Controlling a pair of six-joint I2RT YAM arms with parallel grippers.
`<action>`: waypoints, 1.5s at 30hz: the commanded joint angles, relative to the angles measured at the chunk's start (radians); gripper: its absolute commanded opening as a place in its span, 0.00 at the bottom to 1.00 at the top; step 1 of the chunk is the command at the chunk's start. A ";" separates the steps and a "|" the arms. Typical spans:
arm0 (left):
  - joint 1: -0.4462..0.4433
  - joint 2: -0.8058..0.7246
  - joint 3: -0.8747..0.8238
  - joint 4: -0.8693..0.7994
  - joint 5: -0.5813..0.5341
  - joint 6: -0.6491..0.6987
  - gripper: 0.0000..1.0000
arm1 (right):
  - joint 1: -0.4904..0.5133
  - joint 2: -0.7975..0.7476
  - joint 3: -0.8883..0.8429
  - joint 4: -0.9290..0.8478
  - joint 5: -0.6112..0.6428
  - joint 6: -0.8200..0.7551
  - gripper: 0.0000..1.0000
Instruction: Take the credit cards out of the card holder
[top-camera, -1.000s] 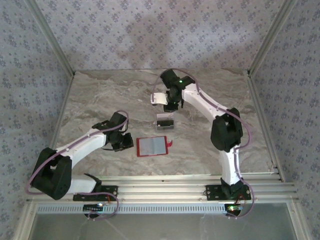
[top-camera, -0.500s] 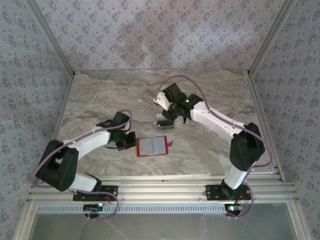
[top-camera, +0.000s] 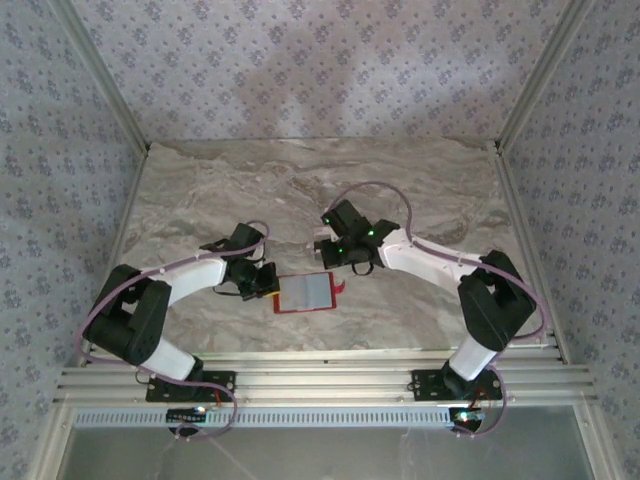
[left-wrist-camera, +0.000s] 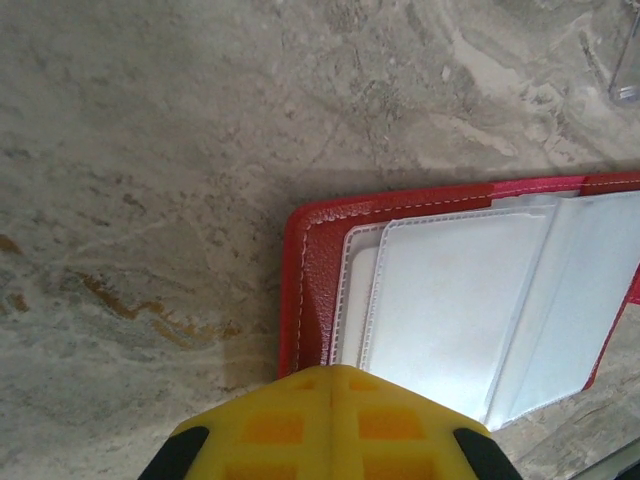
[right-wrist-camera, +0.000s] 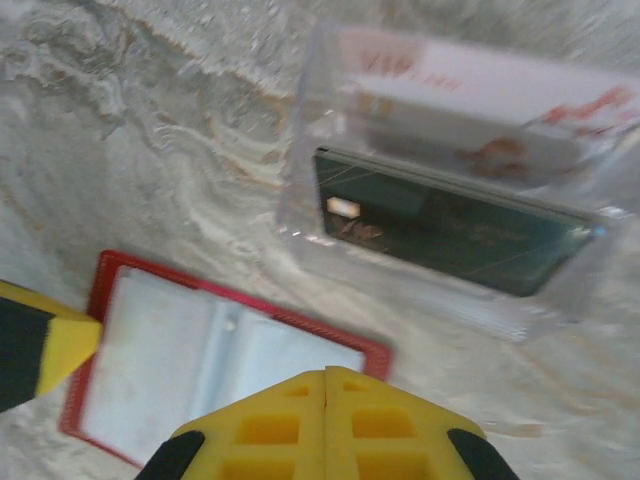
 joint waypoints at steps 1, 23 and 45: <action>0.009 0.001 -0.018 -0.011 0.006 0.014 0.02 | 0.031 0.050 -0.011 0.095 -0.142 0.171 0.08; 0.015 -0.028 -0.053 0.008 0.015 0.018 0.00 | 0.154 0.298 0.040 0.297 -0.327 0.369 0.19; 0.021 -0.026 -0.050 0.002 0.018 0.026 0.00 | 0.179 0.272 0.138 -0.051 -0.075 0.326 0.36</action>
